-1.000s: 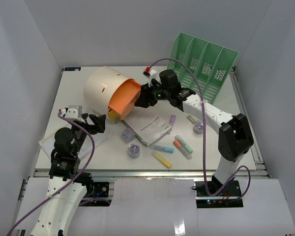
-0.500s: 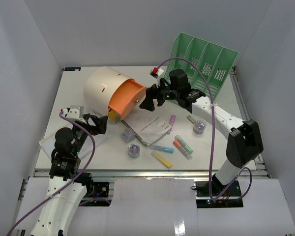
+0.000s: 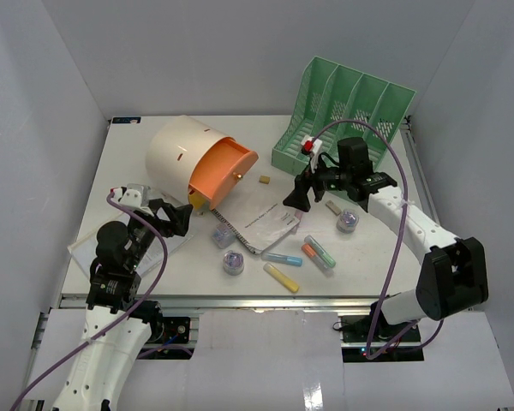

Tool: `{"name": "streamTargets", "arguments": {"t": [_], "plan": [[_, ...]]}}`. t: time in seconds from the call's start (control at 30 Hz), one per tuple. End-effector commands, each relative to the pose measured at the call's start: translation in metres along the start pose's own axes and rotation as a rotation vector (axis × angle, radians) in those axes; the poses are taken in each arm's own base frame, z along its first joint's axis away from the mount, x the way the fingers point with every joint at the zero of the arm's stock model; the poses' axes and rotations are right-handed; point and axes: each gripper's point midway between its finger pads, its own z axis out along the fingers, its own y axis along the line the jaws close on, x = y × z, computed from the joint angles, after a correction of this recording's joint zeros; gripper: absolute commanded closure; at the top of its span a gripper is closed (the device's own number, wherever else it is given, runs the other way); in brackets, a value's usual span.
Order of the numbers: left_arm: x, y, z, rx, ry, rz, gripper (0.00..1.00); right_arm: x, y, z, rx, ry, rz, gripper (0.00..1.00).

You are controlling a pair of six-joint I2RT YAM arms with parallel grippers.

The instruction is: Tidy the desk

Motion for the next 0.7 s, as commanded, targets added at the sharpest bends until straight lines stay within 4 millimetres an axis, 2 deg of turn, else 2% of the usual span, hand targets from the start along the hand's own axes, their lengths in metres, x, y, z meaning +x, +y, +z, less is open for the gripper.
{"name": "streamTargets", "arguments": {"t": [0.0, 0.07, 0.2, 0.4, 0.5, 0.67], "plan": [[-0.001, -0.006, 0.001, 0.038, -0.002, 0.002, 0.02, 0.030, -0.010, -0.015, 0.086, 0.074, -0.036, 0.07], [-0.001, -0.008, 0.001, 0.045, -0.001, 0.001, 0.02, 0.053, -0.023, -0.021, 0.168, 0.128, 0.001, 0.07], [-0.002, -0.009, 0.001, 0.050, -0.004, -0.001, 0.02, 0.082, -0.048, -0.030, 0.306, 0.207, 0.077, 0.06], [-0.002, -0.010, 0.001, 0.055, -0.004, 0.001, 0.02, 0.117, -0.086, -0.041, 0.514, 0.293, 0.281, 0.01], [-0.002, -0.010, 0.001, 0.056, -0.006, 0.001, 0.02, 0.118, -0.092, -0.038, 0.536, 0.286, 0.343, 0.07], [-0.002, -0.010, 0.000, 0.056, -0.007, 0.003, 0.02, 0.114, -0.093, -0.021, 0.495, 0.261, 0.471, 0.15]]}}
